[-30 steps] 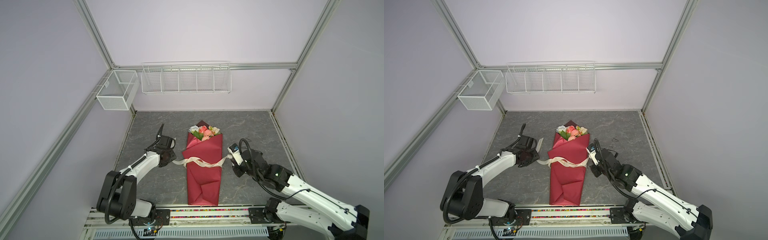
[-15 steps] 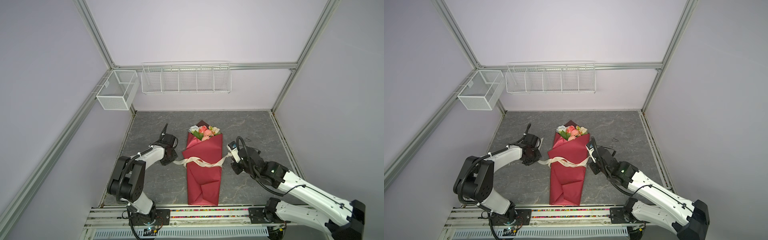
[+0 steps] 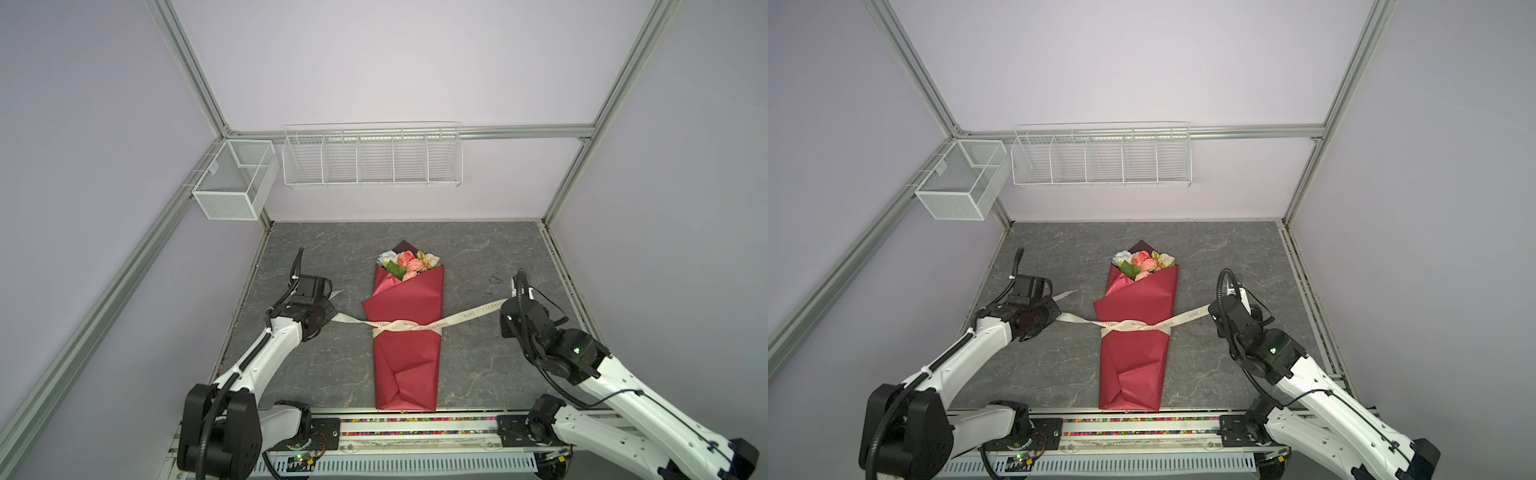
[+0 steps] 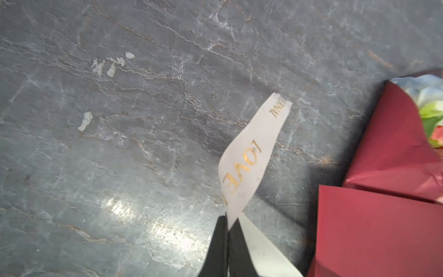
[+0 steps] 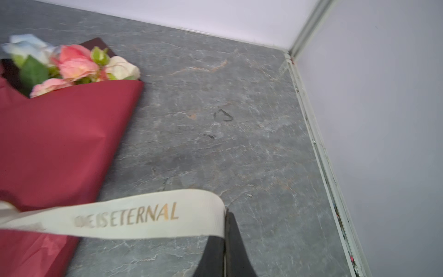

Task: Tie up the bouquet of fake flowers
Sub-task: 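Draw both grippers farther outward, stretching the cream ribbon ends taut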

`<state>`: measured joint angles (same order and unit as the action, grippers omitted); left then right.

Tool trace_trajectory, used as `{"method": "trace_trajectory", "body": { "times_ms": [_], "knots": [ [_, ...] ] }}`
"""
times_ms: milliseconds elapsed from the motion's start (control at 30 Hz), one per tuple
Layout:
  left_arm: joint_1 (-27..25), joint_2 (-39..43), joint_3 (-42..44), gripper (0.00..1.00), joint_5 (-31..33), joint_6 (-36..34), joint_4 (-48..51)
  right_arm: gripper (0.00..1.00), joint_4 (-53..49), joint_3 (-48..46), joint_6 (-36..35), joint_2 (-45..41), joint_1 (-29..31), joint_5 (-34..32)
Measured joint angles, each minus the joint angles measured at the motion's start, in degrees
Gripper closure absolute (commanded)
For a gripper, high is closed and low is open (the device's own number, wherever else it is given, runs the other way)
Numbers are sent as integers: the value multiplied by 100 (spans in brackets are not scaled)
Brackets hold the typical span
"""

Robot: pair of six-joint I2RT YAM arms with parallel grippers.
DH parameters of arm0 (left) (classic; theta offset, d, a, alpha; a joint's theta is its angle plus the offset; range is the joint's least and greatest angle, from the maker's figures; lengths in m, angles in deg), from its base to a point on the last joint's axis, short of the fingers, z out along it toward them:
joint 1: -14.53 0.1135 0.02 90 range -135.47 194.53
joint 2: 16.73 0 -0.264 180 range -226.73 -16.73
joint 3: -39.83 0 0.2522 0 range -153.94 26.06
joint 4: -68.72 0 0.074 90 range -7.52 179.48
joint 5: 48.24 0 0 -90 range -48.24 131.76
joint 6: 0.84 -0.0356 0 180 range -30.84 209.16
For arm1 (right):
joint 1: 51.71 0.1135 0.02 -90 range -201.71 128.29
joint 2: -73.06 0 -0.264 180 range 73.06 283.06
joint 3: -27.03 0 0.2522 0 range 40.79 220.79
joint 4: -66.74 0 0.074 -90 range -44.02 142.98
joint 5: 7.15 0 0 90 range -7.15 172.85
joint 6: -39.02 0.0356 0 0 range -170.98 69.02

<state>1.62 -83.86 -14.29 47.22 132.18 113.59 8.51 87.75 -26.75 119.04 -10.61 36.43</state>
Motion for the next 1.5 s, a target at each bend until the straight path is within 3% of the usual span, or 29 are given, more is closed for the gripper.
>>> {"method": "trace_trajectory", "body": {
  "times_ms": [200, 333, 500, 667, 733, 800, 933, 1200, 1333, 1500],
  "knots": [
    [2, 428, 509, 100, -55, 229, 157, 94, -564, -48, 802, -35, -719, -391],
    [2, 737, 675, 100, -76, 326, 197, 94, -372, -286, 881, -227, -1303, -275],
    [2, 916, 885, 100, -142, 396, 175, 92, 164, -669, 804, -26, -2291, 667],
    [4, 986, 994, 100, -363, 363, 33, 89, 691, -798, 516, 1062, -2479, 1961],
    [4, 1014, 1019, 100, -470, 341, -70, 84, 772, -767, 413, 1554, -2479, 2363],
    [4, 1047, 1049, 100, -573, 319, -146, 71, 752, -673, 334, 1987, -2479, 2695],
    [4, 1154, 1073, 100, -702, 282, -221, 48, 761, -496, 557, 2105, -2448, 3200],
    [4, 1517, 1073, 100, -828, 271, -267, 36, 1814, -968, 2459, 1375, -1569, 4269],
    [4, 1735, 1073, 100, -903, 153, -267, 30, 2745, -1390, 3720, 1738, -901, 4454],
    [4, 1884, 1073, 100, -1095, 76, -374, 30, 4046, -1834, 5379, 2518, -295, 4306]
  ]
}}
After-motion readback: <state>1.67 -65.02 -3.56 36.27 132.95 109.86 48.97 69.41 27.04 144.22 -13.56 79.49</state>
